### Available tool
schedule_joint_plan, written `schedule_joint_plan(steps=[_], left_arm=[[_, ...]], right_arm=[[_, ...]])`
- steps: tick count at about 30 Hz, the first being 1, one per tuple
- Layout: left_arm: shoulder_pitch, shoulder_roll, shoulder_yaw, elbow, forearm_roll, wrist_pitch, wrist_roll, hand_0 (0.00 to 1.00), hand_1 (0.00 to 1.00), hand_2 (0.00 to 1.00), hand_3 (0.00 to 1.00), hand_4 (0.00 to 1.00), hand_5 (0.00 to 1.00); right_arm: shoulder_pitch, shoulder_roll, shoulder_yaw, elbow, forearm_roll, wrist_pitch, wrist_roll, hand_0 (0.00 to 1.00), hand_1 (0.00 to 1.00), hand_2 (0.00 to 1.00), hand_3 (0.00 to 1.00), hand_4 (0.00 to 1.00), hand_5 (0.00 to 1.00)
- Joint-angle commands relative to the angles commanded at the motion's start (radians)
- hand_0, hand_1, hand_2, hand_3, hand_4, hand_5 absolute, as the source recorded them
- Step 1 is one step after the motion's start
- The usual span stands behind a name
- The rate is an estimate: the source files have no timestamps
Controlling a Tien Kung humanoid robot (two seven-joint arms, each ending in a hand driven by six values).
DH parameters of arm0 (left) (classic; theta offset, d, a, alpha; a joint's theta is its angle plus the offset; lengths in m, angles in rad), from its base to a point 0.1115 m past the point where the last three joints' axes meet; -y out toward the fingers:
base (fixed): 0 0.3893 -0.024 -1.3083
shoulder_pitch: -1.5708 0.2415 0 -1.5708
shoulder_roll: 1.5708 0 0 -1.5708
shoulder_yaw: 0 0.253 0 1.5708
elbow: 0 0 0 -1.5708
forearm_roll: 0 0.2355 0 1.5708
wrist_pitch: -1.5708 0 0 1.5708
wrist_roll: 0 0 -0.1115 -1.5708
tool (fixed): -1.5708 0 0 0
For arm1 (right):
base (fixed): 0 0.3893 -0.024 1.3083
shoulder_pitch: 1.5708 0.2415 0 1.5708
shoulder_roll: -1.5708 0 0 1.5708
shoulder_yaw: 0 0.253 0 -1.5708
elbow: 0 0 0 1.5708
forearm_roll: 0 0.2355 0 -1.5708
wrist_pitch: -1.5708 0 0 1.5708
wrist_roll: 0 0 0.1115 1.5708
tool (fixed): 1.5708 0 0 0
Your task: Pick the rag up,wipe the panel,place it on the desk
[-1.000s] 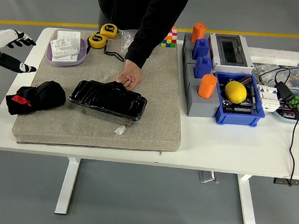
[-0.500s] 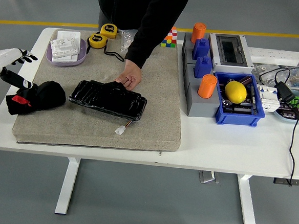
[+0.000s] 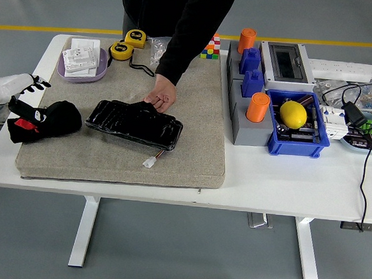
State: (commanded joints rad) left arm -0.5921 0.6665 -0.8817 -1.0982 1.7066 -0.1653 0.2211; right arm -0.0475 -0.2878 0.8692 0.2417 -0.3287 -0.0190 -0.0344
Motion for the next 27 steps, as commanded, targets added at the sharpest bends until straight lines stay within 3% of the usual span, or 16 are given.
schedule_joint_plan(steps=[27], left_arm=[[0.021, -0.082, 0.03, 0.087, 0.049, 0.041, 0.003, 0.751, 0.832, 0.877, 0.896, 0.922, 0.222]], right_arm=[[-0.001, 0.0, 0.009, 0.002, -0.007, 0.0, -0.001, 0.74, 0.71, 0.703, 0.597, 0.998, 0.523]])
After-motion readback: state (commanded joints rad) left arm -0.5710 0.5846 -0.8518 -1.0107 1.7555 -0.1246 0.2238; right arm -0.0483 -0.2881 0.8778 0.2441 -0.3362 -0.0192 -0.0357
